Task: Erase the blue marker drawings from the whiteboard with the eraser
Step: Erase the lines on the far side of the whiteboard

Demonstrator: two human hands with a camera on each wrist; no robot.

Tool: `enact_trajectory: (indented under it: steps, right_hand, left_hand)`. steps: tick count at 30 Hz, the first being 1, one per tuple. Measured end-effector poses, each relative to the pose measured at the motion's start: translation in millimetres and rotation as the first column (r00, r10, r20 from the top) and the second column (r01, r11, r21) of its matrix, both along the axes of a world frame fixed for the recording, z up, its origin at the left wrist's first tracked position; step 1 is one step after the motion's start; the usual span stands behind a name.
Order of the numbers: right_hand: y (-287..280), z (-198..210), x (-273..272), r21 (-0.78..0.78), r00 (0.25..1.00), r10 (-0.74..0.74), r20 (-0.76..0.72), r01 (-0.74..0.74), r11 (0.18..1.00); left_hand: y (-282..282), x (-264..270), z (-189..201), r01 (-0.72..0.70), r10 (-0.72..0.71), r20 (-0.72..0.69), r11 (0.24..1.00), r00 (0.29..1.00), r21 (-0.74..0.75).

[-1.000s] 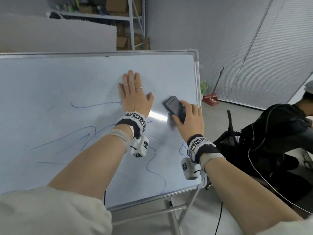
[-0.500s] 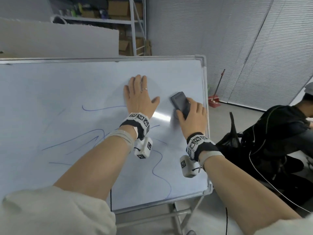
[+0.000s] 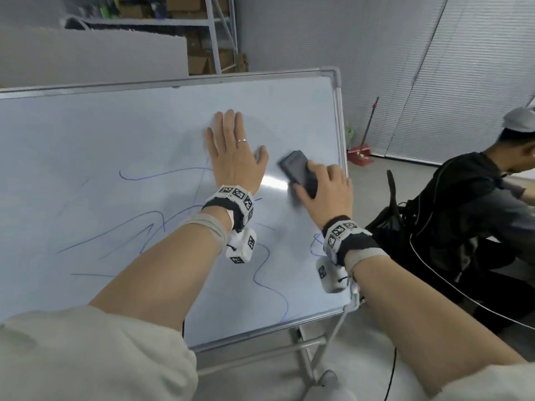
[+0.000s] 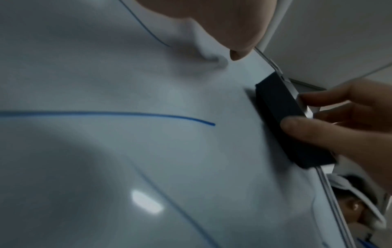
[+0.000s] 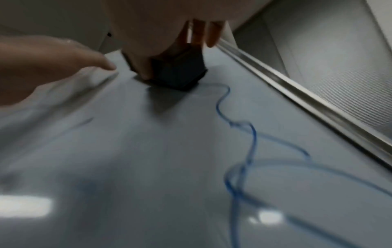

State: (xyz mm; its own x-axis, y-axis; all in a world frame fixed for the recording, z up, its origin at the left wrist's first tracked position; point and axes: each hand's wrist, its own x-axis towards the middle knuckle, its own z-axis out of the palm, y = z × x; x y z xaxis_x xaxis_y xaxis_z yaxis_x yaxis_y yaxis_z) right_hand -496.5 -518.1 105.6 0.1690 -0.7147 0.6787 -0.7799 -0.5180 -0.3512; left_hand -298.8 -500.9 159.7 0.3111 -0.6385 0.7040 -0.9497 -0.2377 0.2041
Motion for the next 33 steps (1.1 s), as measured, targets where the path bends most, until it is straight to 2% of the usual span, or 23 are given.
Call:
enact_trajectory:
  steps: [2,4,7,9,11,14,18,20,23,28,30,33]
  right_hand:
    - [-17,20,-8,0.033,0.986,-0.098,0.133,0.094,0.995]
    - [-21,23,-9,0.048,0.974,-0.068,0.214,0.060,0.997]
    - [2,-9,1,0.027,0.989,0.072,0.131,-0.076,0.997]
    - [21,-39,0,0.068,0.986,0.104,0.128,-0.113,0.991]
    - [31,-60,-9,0.120,0.982,0.061,0.180,-0.084,0.989]
    - [32,-67,-32,0.128,0.973,-0.045,0.225,0.016,0.992]
    - [36,-76,-44,0.174,0.941,-0.153,0.303,0.104,0.979]
    - [46,-83,-39,0.181,0.958,-0.089,0.271,0.040,0.983]
    - [51,-84,-37,0.203,0.989,0.024,0.146,-0.053,0.978]
    - [26,-66,-58,0.206,0.948,-0.210,0.238,0.162,0.965]
    - [25,-68,-60,0.211,0.955,-0.199,0.221,0.153,0.965]
    - [44,-80,-52,0.226,0.990,-0.081,0.119,0.052,0.973]
  left_hand:
    - [-2,-7,1,0.024,-0.024,-0.042,1.000,0.999,0.000]
    - [-2,-10,-1,0.031,-0.030,-0.077,1.000,0.997,0.001]
    - [4,-13,-14,0.067,-0.068,-0.046,0.997,0.997,-0.034]
    - [9,-23,-29,0.092,-0.098,-0.072,0.993,0.993,-0.074]
    - [15,-38,-50,0.100,-0.106,-0.107,0.993,0.989,-0.064]
    - [25,-59,-75,0.111,-0.110,-0.113,0.994,0.987,0.000]
    - [31,-68,-87,0.113,-0.108,-0.085,0.993,0.990,0.046]
    - [32,-70,-90,0.127,-0.124,-0.058,0.990,0.991,0.054]
    - [32,-73,-92,0.112,-0.110,-0.084,0.994,0.990,0.017]
    - [28,-70,-93,0.099,-0.096,-0.048,0.992,0.994,0.075]
    - [24,-66,-95,0.088,-0.086,-0.032,0.991,0.996,0.102]
    - [21,-59,-97,0.049,-0.047,-0.022,0.992,0.999,0.117]
